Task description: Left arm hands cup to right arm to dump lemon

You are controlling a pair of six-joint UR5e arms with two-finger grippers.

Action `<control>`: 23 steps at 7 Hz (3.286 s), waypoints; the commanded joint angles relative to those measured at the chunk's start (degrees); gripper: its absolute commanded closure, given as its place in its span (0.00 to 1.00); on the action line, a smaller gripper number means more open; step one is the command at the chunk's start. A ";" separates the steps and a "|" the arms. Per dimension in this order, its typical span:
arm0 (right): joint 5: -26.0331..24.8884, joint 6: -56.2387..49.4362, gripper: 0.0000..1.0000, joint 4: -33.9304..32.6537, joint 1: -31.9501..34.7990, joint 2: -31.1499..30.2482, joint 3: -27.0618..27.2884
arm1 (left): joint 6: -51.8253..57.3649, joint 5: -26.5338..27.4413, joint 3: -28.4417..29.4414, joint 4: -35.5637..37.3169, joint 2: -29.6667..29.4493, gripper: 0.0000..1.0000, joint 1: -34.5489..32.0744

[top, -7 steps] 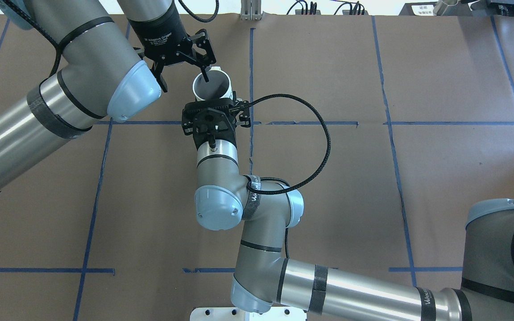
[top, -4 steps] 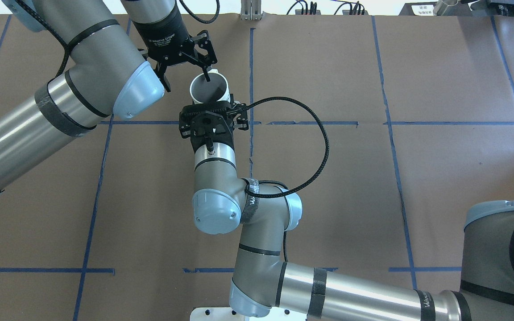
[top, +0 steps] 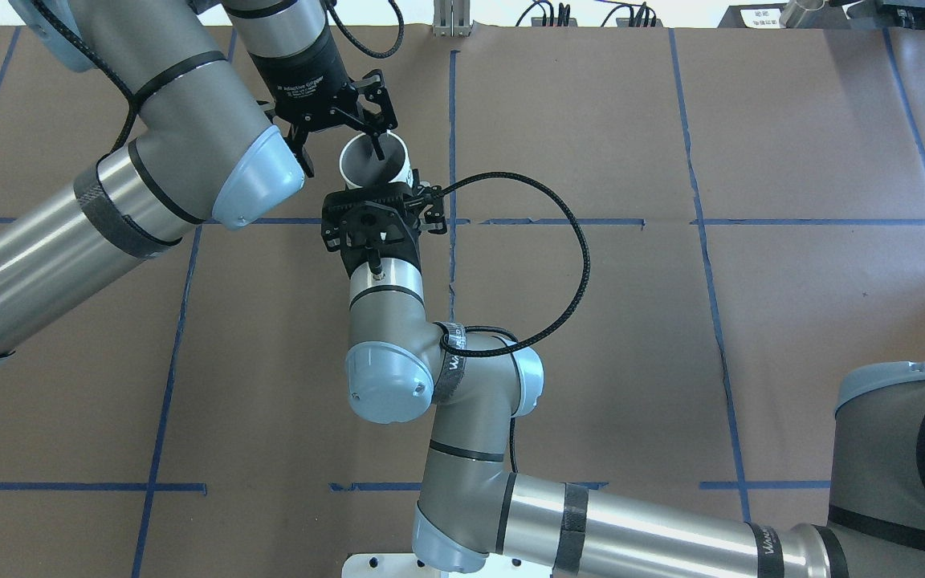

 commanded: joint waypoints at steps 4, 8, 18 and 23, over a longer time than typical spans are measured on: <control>-0.06 -1.82 0.78 -0.01 0.06 -0.03 0.09 | 0.09 -0.01 0.08 -0.01 0.16 0.42 0.55; -0.06 -1.74 0.77 0.17 -0.03 -0.03 0.18 | 0.53 0.08 0.17 -0.01 0.34 0.57 0.46; -0.06 -1.73 0.01 0.61 -0.46 -1.61 0.88 | 0.71 0.08 0.35 -0.10 0.42 1.00 0.46; -2.51 -1.56 0.01 0.52 -3.71 -3.72 0.53 | 0.62 -0.01 -0.09 -0.10 0.16 1.00 0.46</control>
